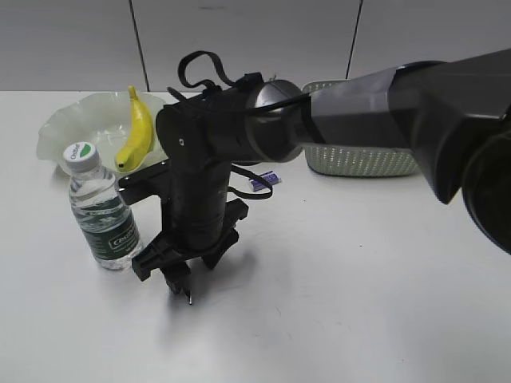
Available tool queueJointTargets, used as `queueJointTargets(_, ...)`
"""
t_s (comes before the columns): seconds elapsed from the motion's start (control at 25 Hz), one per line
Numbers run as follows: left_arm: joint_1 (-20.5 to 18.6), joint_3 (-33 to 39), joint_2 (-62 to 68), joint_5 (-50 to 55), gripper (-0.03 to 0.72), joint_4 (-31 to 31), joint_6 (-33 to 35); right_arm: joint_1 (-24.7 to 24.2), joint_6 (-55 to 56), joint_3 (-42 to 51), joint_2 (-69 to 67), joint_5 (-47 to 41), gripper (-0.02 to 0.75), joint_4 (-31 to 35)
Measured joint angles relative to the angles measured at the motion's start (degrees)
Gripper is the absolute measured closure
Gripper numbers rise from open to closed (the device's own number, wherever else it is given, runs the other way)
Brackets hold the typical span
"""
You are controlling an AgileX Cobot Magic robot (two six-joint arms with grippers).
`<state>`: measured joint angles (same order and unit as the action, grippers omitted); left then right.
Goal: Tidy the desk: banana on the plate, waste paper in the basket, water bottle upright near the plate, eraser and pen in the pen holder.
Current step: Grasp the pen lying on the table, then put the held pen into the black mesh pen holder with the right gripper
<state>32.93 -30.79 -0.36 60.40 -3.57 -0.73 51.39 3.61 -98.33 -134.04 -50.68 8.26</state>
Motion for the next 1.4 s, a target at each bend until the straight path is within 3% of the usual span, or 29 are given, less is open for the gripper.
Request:
queueJointTargets(0.04,0.0,0.0,0.0,0.0,0.457,0.0,0.0,0.0,0.0,0.0,0.0,0.0,0.26,-0.2)
queueJointTargets(0.2,0.0,0.0,0.0,0.0,0.457,0.0,0.0,0.0,0.0,-0.1,-0.1,-0.1,0.545,-0.2)
queueJointTargets(0.28,0.0,0.0,0.0,0.0,0.457,0.0,0.0,0.0,0.0,-0.1,-0.1,-0.1,0.65,-0.3)
queueJointTargets(0.64,0.0,0.0,0.0,0.0,0.457,0.0,0.0,-0.7,7.3,-0.6,1.0,-2.7,0.647,-5.3)
queueJointTargets(1.0,0.0,0.0,0.0,0.0,0.457,0.0,0.0,-2.0,11.7,-0.6,13.8,3.6,0.646,-11.1)
queueJointTargets(1.4,0.0,0.0,0.0,0.0,0.457,0.0,0.0,-14.5,15.3,3.7,23.6,24.1,0.646,-16.1)
